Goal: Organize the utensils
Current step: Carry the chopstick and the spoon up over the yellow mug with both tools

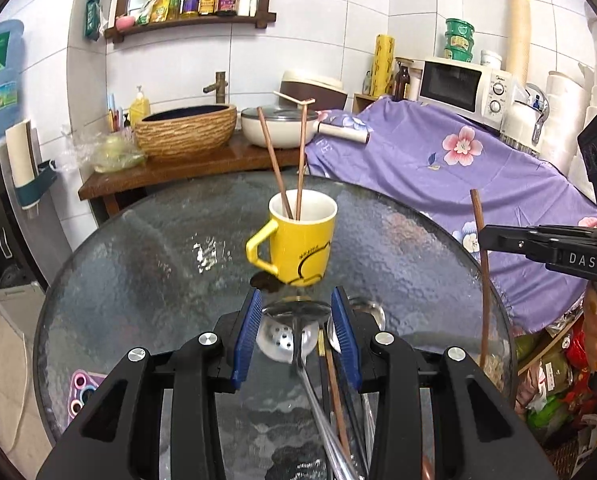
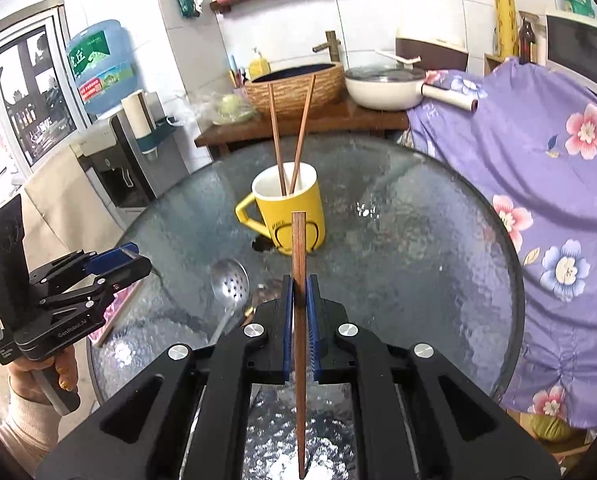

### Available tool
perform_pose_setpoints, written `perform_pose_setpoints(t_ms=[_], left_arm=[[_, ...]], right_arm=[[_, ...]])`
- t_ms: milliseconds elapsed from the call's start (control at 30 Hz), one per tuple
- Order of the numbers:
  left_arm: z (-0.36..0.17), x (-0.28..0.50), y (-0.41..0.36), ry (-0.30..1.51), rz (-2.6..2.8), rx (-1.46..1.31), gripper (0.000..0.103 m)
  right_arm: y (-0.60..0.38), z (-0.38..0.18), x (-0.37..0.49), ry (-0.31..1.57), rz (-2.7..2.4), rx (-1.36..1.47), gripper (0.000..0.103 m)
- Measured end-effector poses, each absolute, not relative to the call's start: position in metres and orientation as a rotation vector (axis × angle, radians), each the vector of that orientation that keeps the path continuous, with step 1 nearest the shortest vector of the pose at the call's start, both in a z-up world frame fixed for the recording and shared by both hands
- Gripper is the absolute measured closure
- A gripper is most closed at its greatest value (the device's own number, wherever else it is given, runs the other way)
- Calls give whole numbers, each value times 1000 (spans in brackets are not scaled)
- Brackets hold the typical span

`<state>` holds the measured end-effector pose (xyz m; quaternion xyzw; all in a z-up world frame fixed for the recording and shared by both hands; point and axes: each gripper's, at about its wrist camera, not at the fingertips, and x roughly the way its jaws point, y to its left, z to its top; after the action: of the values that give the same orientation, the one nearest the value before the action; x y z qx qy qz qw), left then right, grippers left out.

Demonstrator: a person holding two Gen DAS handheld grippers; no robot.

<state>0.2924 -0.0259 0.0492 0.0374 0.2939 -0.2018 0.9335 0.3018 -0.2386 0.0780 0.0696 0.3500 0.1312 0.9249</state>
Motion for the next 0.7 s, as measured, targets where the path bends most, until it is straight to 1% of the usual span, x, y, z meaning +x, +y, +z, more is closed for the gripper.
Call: perform_pose_setpoints(t_ms=[233,467,700], left_arm=[[68,302,-34,556,-413,94,68],[91,327,-42,554,-426,71,68],[132,359,-52,487,-392,46,68]], right_arm=[[-236,103,313,663,243,107,96],[-238,141,340,605,207,69,96],[-237,189,377,565,206,85,96]])
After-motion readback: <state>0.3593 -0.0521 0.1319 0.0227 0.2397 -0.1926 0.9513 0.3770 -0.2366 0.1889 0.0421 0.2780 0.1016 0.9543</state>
